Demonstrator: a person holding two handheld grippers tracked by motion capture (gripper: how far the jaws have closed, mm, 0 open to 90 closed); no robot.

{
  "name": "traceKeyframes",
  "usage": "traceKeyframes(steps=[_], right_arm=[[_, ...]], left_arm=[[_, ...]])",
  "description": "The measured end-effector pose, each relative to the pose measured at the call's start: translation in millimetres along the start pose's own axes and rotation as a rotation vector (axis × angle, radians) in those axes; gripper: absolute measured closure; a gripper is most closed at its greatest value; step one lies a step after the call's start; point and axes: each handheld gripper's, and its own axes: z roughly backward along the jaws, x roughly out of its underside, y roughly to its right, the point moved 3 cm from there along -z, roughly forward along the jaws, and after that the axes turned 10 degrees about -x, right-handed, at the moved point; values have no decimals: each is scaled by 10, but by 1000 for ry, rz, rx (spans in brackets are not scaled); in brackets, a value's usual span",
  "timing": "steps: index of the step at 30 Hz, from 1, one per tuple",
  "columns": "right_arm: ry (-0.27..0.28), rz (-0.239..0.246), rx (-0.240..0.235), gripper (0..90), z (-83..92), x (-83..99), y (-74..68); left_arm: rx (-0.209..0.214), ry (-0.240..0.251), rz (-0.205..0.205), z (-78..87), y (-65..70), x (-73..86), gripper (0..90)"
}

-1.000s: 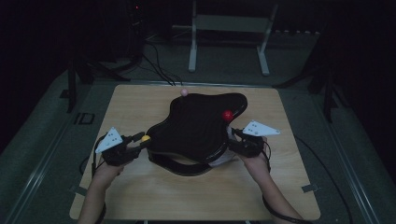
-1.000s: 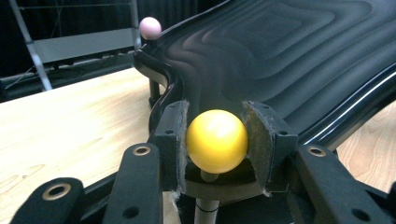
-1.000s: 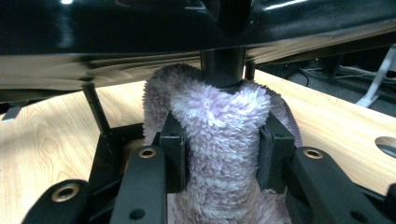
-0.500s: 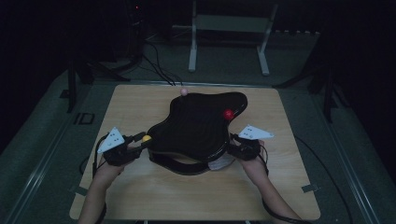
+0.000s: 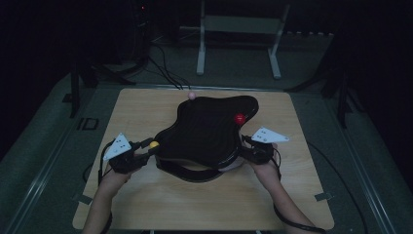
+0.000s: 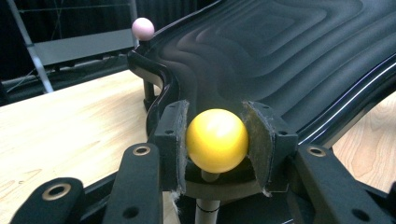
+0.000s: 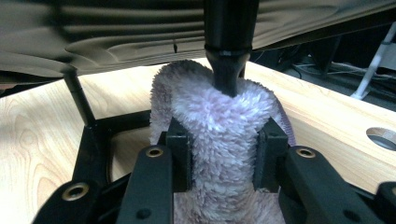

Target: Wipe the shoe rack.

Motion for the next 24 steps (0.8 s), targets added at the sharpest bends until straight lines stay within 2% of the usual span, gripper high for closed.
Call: traceKeyframes(steps=[1, 5, 7, 11, 12, 13, 15, 17, 21, 24], right_arm=[[1, 3, 2, 666, -17, 32, 5], [-15, -54, -38, 671, -81, 167, 54], [-21, -35, -13, 669, -109, 241, 40], [-58, -49, -19, 668, -157, 333, 66], [-70, -68, -27, 665, -184, 420, 75], [-79, -58, -17, 664, -195, 460, 71], [-135, -69, -23, 663, -242, 544, 95], [-144, -78, -33, 655, -256, 615, 107], [-161, -85, -24, 601, -253, 599, 94], [-149, -71, -31, 559, -208, 557, 93]], left_arm=[[-4, 0, 2, -1, 5, 0, 597], [-10, 3, 6, -1, 15, 5, 597], [-11, -1, 4, 0, 17, 0, 597], [-12, -1, 3, 1, 17, 1, 597], [-12, -1, 1, 1, 18, -1, 597], [-12, -1, 0, 1, 18, -1, 597], [-11, 0, 2, 2, 13, 2, 597], [-13, 0, 2, 1, 16, 1, 597], [-16, -3, 0, 1, 17, -5, 596], [-17, -3, 0, 0, 19, -6, 596]])
